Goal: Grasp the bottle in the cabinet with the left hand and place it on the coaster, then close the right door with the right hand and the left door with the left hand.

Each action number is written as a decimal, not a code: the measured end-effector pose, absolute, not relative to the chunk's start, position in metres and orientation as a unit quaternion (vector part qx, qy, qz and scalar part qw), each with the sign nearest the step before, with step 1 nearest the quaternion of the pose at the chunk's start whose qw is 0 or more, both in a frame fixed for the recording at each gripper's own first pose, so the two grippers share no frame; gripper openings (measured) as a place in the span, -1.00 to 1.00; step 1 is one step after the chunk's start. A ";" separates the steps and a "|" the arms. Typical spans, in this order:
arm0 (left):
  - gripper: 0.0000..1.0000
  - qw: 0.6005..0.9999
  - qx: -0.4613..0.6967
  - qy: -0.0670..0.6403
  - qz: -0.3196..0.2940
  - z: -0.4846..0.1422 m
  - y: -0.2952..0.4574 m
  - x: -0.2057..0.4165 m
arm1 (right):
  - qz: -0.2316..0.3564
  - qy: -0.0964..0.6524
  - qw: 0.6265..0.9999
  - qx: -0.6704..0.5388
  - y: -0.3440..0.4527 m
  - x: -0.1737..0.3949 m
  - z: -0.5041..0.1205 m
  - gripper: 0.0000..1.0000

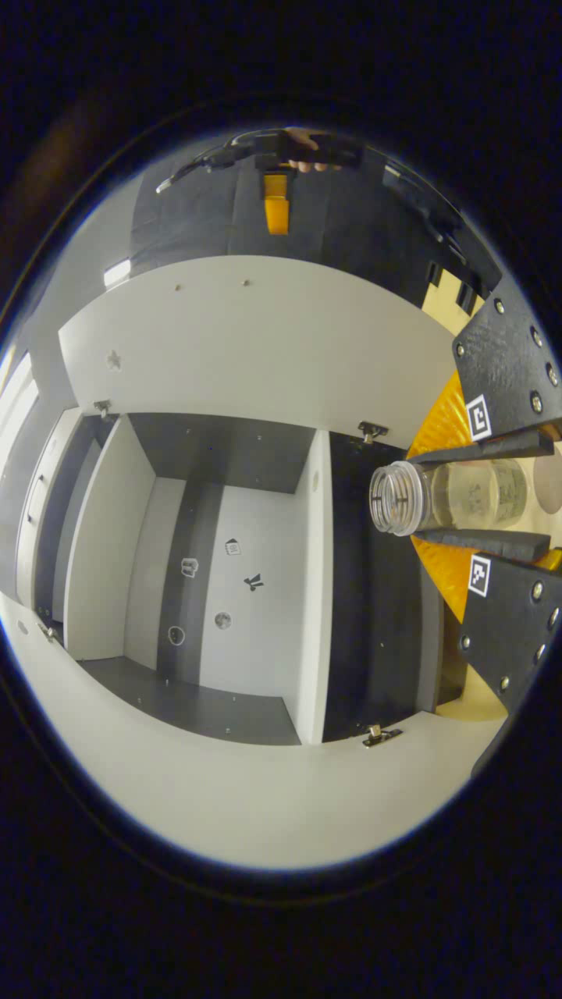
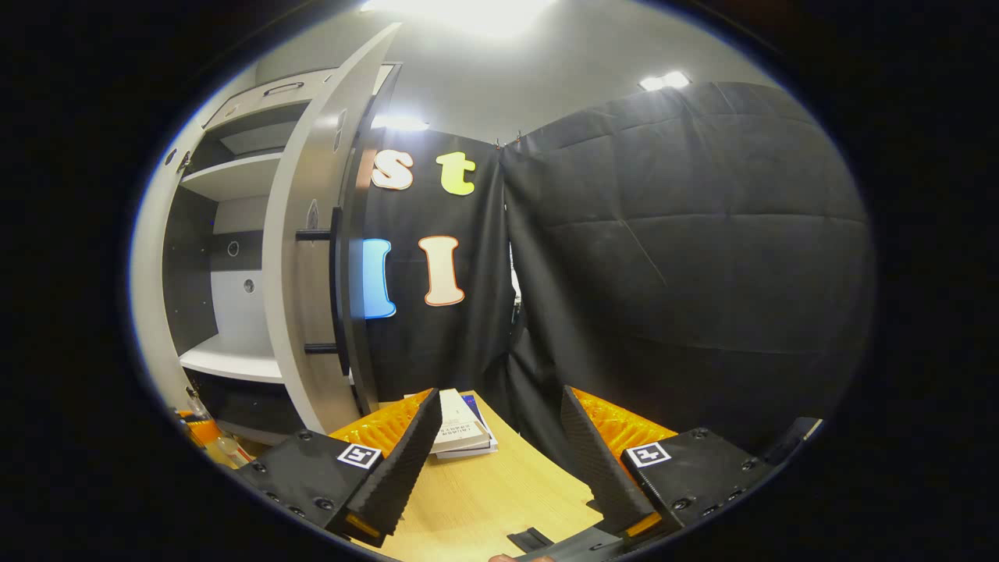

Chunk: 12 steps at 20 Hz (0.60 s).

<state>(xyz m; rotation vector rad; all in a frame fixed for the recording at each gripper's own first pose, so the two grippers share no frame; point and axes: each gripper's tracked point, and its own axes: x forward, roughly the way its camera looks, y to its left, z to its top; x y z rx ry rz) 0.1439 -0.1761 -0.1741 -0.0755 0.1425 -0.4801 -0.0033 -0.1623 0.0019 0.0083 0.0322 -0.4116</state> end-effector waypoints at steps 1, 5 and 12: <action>-0.22 0.967 -0.029 0.076 -0.241 -0.186 -0.180 0.140 | -0.206 0.019 0.978 0.006 -0.162 -0.007 0.000 0.96; -0.22 0.962 -0.030 0.089 -0.258 -0.226 -0.199 0.125 | -0.215 0.035 0.976 0.012 -0.159 -0.020 -0.009 0.96; -0.20 0.955 -0.004 0.125 -0.270 -0.297 -0.215 0.108 | -0.231 0.046 0.972 0.012 -0.157 -0.036 -0.014 0.95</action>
